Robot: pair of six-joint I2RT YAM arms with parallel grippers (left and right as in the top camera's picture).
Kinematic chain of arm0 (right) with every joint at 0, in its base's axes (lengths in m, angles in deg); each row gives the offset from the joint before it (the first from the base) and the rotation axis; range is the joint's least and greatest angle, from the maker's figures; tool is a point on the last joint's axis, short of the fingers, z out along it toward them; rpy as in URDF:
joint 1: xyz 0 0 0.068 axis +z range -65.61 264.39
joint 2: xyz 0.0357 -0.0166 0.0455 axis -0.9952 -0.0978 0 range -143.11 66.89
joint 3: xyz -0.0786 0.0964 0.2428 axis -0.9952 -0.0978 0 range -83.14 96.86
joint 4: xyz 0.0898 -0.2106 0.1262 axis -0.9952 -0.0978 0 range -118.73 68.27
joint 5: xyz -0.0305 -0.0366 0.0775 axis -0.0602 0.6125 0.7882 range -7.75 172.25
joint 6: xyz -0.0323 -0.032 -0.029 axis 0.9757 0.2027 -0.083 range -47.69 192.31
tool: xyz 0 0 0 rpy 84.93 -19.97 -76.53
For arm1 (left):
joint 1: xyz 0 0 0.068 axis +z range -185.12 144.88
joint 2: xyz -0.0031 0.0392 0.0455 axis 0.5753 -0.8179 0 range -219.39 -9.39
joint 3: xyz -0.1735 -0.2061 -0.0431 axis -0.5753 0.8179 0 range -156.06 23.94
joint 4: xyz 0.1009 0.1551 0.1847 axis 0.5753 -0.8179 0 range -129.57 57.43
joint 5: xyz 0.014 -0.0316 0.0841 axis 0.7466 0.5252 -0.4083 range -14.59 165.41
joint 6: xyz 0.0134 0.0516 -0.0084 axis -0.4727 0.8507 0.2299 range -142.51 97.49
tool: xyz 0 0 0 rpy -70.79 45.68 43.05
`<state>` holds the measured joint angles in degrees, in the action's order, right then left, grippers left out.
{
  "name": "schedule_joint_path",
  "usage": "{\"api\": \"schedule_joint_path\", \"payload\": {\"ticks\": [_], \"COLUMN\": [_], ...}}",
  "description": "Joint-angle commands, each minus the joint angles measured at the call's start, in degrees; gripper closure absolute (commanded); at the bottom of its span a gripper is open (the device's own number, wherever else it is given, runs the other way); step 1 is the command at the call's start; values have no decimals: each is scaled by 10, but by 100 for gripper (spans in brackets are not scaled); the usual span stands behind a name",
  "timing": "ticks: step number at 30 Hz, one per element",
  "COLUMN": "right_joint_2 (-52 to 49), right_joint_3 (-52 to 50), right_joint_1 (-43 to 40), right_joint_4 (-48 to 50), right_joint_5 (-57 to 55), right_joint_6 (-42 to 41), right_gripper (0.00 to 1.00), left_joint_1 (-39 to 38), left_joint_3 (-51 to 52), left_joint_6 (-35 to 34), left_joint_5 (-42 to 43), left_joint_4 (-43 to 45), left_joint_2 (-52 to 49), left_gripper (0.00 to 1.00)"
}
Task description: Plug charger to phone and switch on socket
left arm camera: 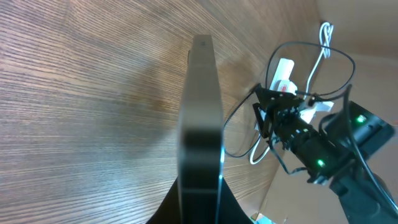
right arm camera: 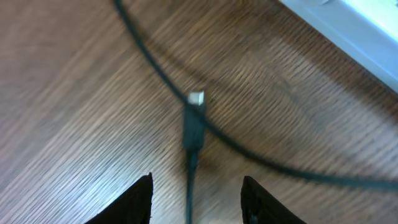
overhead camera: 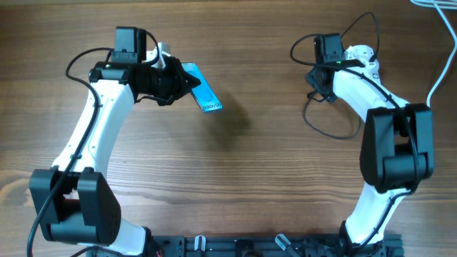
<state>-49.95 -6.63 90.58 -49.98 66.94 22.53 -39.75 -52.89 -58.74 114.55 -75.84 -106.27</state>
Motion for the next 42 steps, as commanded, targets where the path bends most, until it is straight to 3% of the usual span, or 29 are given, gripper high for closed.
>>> {"api": "schedule_joint_path", "payload": {"ticks": [1,5,8,11,15,19,20,22,27,31,33,35,37,39,42], "right_joint_2": [-31,-48,-73,-79,-79,-70,-39,11,131,134,134,134,132,132,132], "right_joint_3": [13,11,7,6,6,11,12,12,6,-12,-45,-96,-115,-123,-123], "right_joint_1": [-10,-10,-10,-10,-10,-10,-10,-10,-10,-9,-9,0,18,55,120], "right_joint_4": [12,27,16,-2,-21,10,15,4,-146,-292,-320,-289,-250,-196,-41], "right_joint_5": [-14,2,37,56,96,228,304,399,711,940,1009,1083,1083,1083,1083], "right_joint_6": [3,3,3,3,19,165,247,327,485,708,777,802,773,716,553], "right_gripper": [56,63,84,94,95,95,96,95,95,95,95,95,95,95,95], "left_joint_1": [-2,-2,-2,-1,-1,0,8,29,97,122,120,116,109,95,64], "left_joint_3": [-9,-9,-9,-9,-9,-9,-9,-9,-9,-9,-9,-9,-9,-9,-9], "left_joint_6": [13,13,13,9,9,9,9,9,16,30,31,30,37,63,91], "left_joint_5": [19,19,20,26,39,39,39,57,214,298,323,332,335,342,350], "left_joint_4": [4,3,3,3,3,4,4,9,116,186,207,222,223,223,228], "left_joint_2": [4,4,4,4,4,4,4,4,4,4,4,4,4,4,4], "left_gripper": [96,96,96,96,96,96,96,96,96,96,96,96,96,96,96]}}
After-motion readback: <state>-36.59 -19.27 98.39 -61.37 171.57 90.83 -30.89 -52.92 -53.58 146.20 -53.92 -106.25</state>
